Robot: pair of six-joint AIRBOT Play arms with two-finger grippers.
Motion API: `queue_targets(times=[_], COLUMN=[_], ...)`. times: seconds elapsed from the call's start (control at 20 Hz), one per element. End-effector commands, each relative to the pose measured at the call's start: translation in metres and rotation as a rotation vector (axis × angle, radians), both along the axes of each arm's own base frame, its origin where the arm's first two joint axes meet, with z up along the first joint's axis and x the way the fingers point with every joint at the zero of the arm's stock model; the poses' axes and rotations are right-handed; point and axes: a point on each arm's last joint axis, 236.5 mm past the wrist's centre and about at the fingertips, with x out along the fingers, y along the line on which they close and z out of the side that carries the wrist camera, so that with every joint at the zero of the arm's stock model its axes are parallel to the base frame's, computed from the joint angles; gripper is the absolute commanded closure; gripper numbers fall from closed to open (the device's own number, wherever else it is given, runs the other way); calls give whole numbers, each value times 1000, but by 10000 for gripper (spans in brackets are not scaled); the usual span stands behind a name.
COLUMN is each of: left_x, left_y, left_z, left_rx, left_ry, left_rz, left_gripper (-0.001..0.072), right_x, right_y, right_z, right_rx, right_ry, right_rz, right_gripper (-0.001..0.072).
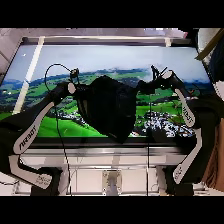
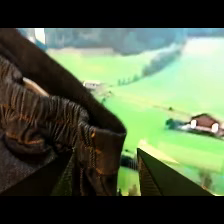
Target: Fold the clothes and pants, and hang the long-sleeved shirts on hangers.
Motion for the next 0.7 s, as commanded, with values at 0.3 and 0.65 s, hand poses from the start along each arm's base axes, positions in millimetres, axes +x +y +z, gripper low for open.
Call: queue_targets(times=[0.3, 0.65], left_x=[2, 52], left_y=[3, 128], left_z=[0, 125], left_rx=[0, -40], left_ry=[-2, -254], left_rz=[7, 260], left_gripper=[685, 686], right_x=[5, -29], right_y=[19, -61], right_z=[0, 113], right_rx=[-7, -64], right_ry=[-42, -42], right_rz=[23, 117], right_gripper=[687, 689])
